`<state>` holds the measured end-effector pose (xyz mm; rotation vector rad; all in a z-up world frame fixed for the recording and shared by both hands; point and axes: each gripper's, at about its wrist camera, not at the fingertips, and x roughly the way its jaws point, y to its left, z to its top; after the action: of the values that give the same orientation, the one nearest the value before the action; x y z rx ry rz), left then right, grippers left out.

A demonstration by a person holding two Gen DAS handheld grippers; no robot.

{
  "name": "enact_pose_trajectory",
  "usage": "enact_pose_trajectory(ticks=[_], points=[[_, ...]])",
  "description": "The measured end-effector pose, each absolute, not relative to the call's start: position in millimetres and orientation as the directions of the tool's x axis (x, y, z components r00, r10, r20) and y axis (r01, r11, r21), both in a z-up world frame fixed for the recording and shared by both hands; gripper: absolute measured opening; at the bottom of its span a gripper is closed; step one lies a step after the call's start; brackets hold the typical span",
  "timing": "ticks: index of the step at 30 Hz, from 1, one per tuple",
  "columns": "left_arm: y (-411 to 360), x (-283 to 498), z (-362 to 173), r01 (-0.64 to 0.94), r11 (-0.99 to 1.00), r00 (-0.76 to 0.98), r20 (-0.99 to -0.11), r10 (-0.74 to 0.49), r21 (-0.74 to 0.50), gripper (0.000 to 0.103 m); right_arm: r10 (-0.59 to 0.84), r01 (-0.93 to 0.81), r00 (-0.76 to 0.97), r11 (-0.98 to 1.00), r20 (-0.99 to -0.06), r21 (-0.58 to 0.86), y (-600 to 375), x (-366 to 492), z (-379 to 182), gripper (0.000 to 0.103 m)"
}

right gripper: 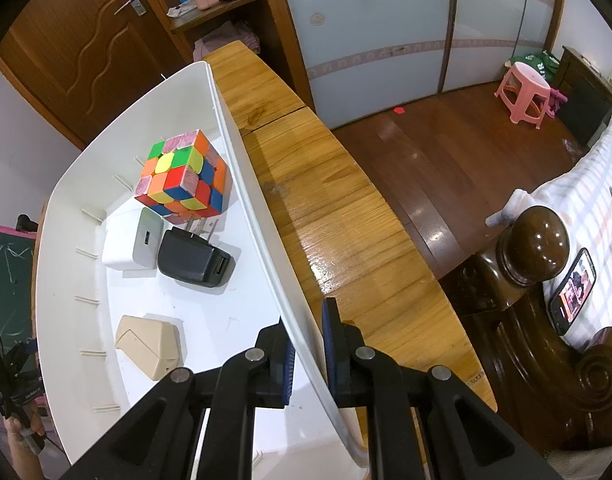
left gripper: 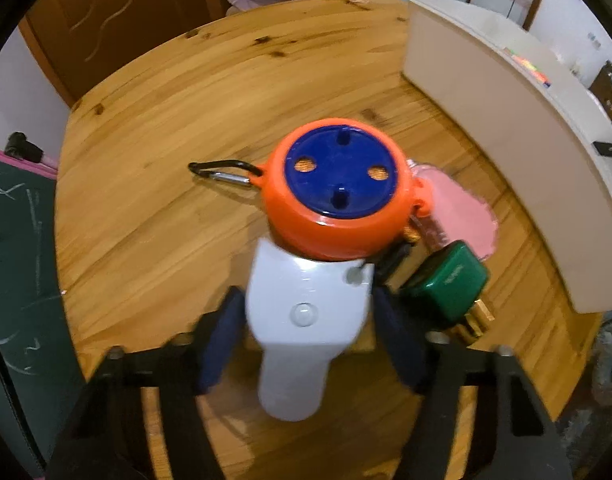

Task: Organize rigid objects
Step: 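Close the left gripper on the white plug adapter, then carry the white plug adapter into the white bin and open the left gripper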

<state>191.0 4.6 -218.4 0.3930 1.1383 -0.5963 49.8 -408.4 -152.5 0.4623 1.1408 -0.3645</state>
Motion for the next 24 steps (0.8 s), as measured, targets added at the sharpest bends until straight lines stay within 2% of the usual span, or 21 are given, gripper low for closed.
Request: enact_pose_trajectory(ticks=[4,10,24], points=[[5,187,-216,0.604,0.797,0.317,-0.920,-0.230,0.009,0.060,-0.043,0.502,0.377,0.849,-0.925,0.165,-409,50,-152,0.013],[3,169,-208,0.540,0.837,0.384,-0.911,-0.153,0.088,0.060,-0.041,0.501,0.379,0.849,-0.924,0.168,-409,50,-152,0.013],[-6,124,-136,0.411,0.906,0.441,-0.892,-0.102,0.099,0.060,-0.022,0.476,0.389,0.861,-0.921,0.181,-409,45,-157,0.012]])
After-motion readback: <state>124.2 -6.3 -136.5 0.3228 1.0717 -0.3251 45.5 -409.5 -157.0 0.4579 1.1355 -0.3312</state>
